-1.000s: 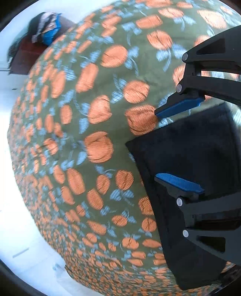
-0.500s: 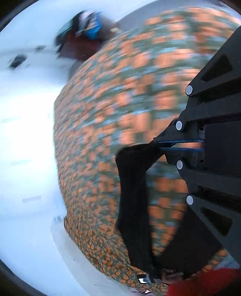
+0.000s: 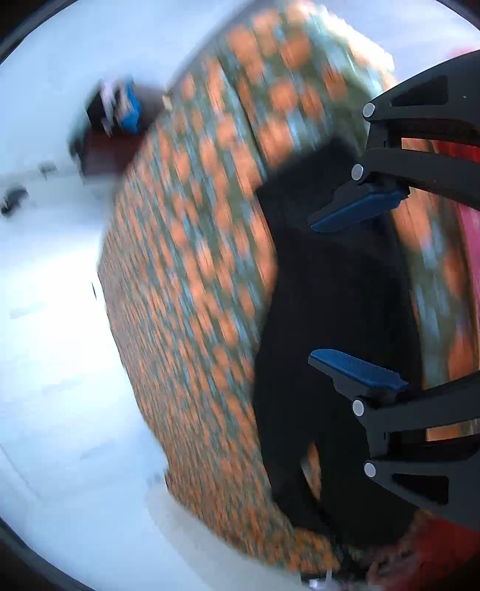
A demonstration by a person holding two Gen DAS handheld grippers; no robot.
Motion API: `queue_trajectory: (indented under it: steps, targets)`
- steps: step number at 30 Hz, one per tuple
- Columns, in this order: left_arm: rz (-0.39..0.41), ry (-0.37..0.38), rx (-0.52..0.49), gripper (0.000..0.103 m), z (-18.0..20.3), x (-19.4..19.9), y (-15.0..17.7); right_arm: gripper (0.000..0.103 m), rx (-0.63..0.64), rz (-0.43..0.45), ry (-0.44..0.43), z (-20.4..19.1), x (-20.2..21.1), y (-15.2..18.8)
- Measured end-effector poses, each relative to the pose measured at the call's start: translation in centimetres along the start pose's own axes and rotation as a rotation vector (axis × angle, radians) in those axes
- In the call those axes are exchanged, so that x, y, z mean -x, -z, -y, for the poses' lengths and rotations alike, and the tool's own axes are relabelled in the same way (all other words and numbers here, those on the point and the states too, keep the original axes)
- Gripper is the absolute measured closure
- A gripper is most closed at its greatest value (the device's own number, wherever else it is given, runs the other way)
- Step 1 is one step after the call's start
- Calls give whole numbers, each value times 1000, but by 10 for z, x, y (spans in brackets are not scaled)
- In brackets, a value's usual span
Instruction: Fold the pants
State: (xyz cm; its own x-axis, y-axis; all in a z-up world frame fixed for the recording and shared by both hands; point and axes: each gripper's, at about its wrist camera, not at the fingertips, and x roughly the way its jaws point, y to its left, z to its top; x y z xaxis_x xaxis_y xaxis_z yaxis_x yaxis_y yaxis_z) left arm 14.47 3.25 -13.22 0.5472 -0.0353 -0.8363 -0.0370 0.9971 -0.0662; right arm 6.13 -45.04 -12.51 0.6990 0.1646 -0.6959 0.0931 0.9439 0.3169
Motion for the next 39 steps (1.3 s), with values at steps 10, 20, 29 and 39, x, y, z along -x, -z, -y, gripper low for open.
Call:
queue_trajectory:
  steps: [10, 20, 29, 39]
  targets:
    - [-97, -40, -68, 1, 6, -25, 46, 39, -12, -278, -180, -35, -78, 53]
    - [-95, -67, 51, 1, -20, -31, 37, 38, -535, 6, -38, 93, -16, 53]
    - [-81, -68, -20, 1, -8, -26, 37, 38, -516, -45, -320, 43, -33, 31]
    - [-91, -74, -18, 1, -14, -34, 41, 39, -712, -65, -160, 64, -92, 35]
